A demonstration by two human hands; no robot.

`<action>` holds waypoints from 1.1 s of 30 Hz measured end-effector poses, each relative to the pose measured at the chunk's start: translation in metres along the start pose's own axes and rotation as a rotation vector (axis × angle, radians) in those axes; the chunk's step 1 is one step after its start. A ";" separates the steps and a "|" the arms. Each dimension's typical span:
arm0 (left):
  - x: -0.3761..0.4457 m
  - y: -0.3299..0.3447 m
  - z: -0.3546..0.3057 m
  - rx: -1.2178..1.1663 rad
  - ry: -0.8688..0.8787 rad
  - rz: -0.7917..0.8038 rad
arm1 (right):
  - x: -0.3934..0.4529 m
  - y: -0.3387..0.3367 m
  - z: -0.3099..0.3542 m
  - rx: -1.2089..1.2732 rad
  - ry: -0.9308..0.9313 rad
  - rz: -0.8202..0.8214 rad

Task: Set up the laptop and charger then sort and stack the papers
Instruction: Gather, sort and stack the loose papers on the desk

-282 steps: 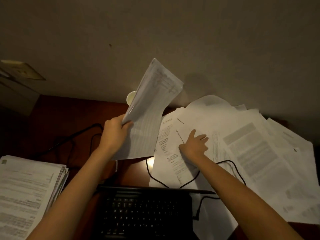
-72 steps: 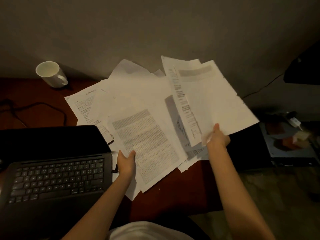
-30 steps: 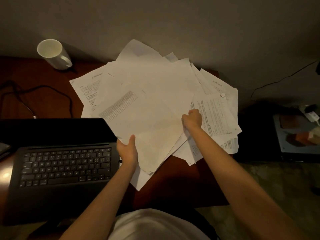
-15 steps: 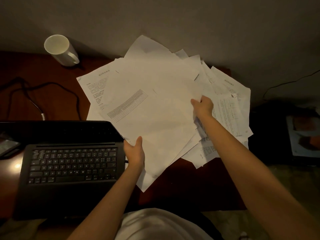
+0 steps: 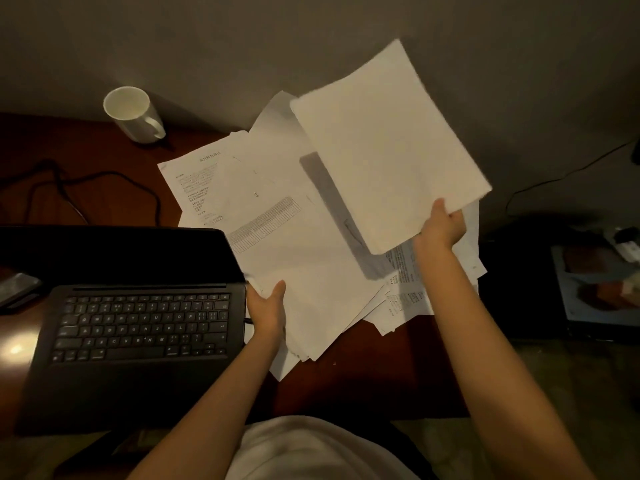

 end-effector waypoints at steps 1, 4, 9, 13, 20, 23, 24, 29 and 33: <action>-0.001 0.001 -0.001 -0.015 -0.008 0.012 | -0.011 -0.007 -0.014 -0.022 0.068 0.009; -0.005 0.005 0.000 -0.155 -0.119 0.052 | -0.056 -0.033 -0.059 -0.098 0.223 0.023; -0.001 0.008 0.014 -0.274 -0.232 0.129 | -0.118 -0.072 -0.122 -0.214 0.349 0.038; -0.007 0.014 0.008 -0.129 -0.226 0.150 | -0.132 -0.082 -0.155 -0.255 0.416 0.079; -0.003 0.009 0.020 -0.056 -0.350 0.072 | -0.065 -0.083 -0.153 -0.593 0.330 0.096; 0.000 0.013 0.020 -0.079 -0.301 0.057 | -0.024 -0.059 -0.124 -0.701 0.160 0.096; 0.000 0.015 0.019 -0.091 -0.285 0.052 | -0.014 -0.044 -0.116 -0.692 0.132 0.136; 0.005 0.011 0.017 -0.151 -0.234 -0.038 | 0.016 0.037 -0.104 -0.555 0.211 0.344; 0.014 0.008 0.024 -0.124 -0.227 -0.079 | 0.028 0.080 -0.108 -0.531 0.307 0.370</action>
Point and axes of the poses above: each hand's wrist, its own x-axis towards the middle knuckle, its own y-axis out of the palm, z = x × y, the point moved 9 cm from there along x, towards the middle knuckle, and after that the axes turned 7 degrees about -y, right-handed, at the moved point
